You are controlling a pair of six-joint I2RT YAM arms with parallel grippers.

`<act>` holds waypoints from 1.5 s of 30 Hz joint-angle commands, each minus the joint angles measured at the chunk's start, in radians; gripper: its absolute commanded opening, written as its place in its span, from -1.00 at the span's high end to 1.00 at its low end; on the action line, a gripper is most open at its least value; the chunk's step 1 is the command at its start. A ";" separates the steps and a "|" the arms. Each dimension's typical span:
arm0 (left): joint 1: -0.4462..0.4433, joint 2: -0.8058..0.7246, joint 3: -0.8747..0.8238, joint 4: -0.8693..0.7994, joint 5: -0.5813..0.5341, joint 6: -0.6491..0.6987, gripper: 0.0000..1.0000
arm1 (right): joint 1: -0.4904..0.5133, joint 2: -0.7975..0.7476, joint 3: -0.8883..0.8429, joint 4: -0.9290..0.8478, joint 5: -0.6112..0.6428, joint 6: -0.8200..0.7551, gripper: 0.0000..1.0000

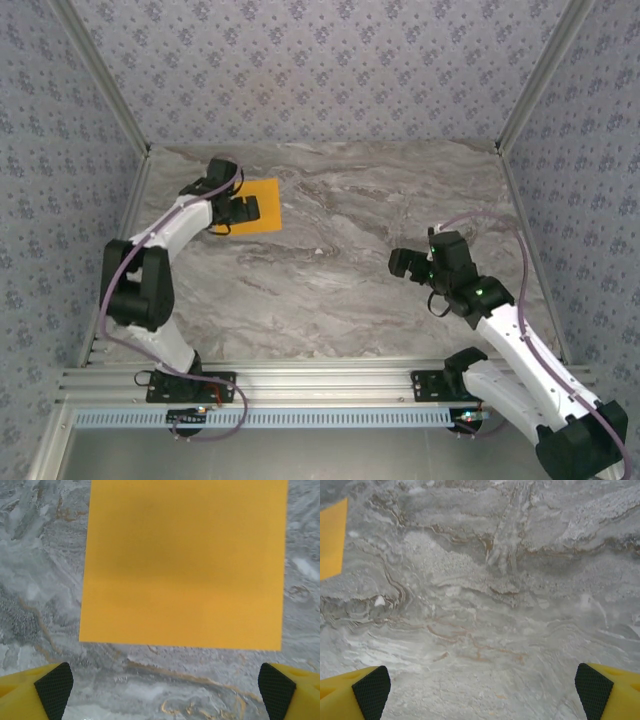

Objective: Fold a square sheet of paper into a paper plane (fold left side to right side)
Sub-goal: Move the square sheet of paper to the center of the table.

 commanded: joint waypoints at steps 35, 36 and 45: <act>-0.133 0.365 0.103 -0.080 0.049 -0.046 -0.97 | 0.145 -0.022 0.034 -0.152 0.134 0.032 -1.00; -0.153 0.352 0.081 -0.070 0.046 -0.054 -0.97 | 0.145 -0.021 0.033 -0.155 0.135 0.032 -1.00; -0.373 0.288 -0.047 -0.048 -0.015 -0.146 -0.97 | 0.155 -0.042 0.016 -0.167 0.143 0.047 -1.00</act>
